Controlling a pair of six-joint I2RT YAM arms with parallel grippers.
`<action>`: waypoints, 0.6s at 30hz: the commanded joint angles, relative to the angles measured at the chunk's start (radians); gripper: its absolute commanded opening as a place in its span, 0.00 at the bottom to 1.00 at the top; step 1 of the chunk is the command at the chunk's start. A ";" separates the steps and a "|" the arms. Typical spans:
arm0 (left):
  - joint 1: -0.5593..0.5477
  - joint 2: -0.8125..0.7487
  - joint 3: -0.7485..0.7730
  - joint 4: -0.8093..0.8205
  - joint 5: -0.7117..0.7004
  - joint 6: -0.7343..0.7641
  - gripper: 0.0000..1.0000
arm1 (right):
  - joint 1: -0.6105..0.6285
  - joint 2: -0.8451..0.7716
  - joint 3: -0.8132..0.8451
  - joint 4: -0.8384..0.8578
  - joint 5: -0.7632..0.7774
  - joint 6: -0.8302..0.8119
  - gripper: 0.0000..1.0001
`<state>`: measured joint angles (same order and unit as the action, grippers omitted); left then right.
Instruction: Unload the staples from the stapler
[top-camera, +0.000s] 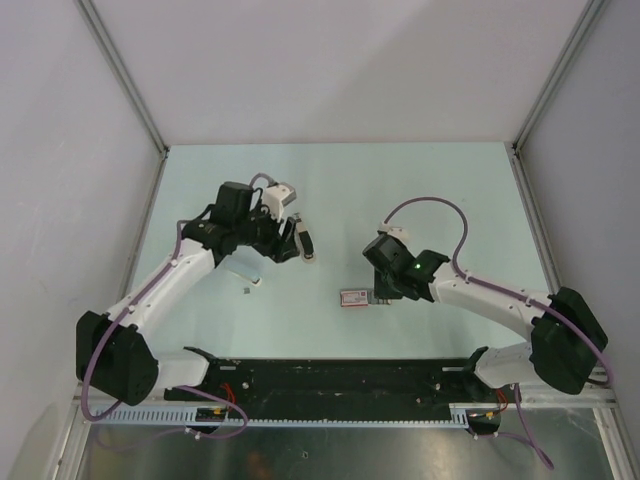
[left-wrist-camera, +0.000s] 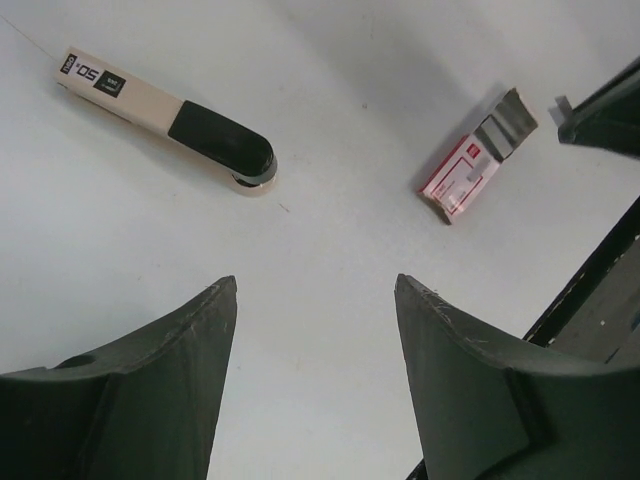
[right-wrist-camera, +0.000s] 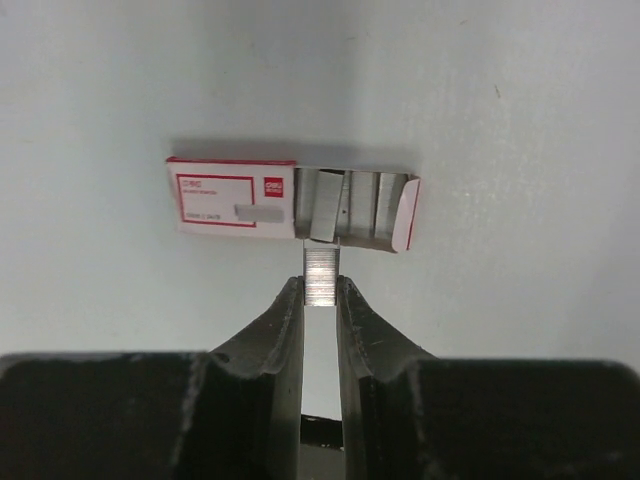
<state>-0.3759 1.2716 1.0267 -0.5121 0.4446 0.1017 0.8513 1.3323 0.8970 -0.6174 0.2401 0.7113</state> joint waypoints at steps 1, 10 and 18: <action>-0.037 -0.023 -0.008 -0.019 -0.031 0.118 0.69 | 0.008 0.040 0.010 -0.002 0.062 0.024 0.00; -0.085 -0.009 -0.011 -0.033 -0.055 0.137 0.67 | 0.007 0.111 0.010 0.011 0.085 0.014 0.00; -0.100 -0.011 -0.006 -0.036 -0.059 0.135 0.67 | 0.003 0.146 0.009 0.009 0.089 0.012 0.00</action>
<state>-0.4637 1.2716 1.0206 -0.5423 0.3767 0.1757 0.8536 1.4601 0.8970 -0.6163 0.2947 0.7147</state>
